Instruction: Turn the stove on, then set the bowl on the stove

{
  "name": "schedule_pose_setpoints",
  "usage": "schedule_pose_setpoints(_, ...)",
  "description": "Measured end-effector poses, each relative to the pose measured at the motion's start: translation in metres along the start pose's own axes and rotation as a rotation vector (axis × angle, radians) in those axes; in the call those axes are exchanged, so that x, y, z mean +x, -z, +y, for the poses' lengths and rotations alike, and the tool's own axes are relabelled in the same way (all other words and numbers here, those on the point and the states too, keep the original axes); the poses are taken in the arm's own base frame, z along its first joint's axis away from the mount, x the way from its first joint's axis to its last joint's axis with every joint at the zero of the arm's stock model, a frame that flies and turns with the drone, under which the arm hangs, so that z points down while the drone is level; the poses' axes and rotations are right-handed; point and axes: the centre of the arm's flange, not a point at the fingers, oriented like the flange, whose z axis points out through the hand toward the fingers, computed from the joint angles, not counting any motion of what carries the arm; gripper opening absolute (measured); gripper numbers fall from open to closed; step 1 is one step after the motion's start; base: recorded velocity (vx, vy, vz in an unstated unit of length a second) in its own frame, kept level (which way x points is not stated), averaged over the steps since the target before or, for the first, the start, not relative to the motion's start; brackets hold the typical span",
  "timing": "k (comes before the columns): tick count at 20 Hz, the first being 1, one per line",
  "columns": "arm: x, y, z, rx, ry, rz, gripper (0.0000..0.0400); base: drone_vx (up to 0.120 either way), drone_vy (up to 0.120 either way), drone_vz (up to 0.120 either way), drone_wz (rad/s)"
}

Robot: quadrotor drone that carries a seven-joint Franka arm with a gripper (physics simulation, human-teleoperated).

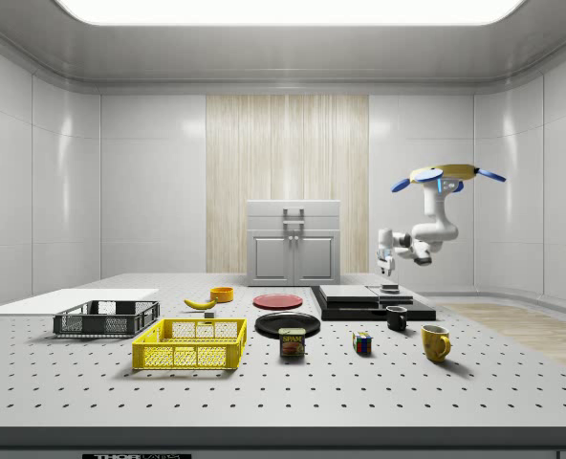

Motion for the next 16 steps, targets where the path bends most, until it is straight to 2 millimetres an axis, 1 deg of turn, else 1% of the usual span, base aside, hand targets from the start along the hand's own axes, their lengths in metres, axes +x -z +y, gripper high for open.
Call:
schedule_pose_setpoints(8, 0.0, 0.0, 0.0, 0.0, 0.0, 0.0, 0.04, 0.0, 0.0, -0.12, 0.0)
schedule_pose_setpoints(12, 0.0023, 0.0, 0.0023, 0.0, 0.0, 0.0, 0.04, 0.0, 0.0, 0.0, 0.0)
schedule_pose_setpoints(16, 0.0051, -0.0051, 0.0051, 0.0, 0.0, 0.0, 0.04, 0.0, 0.0, 0.0, 0.0)
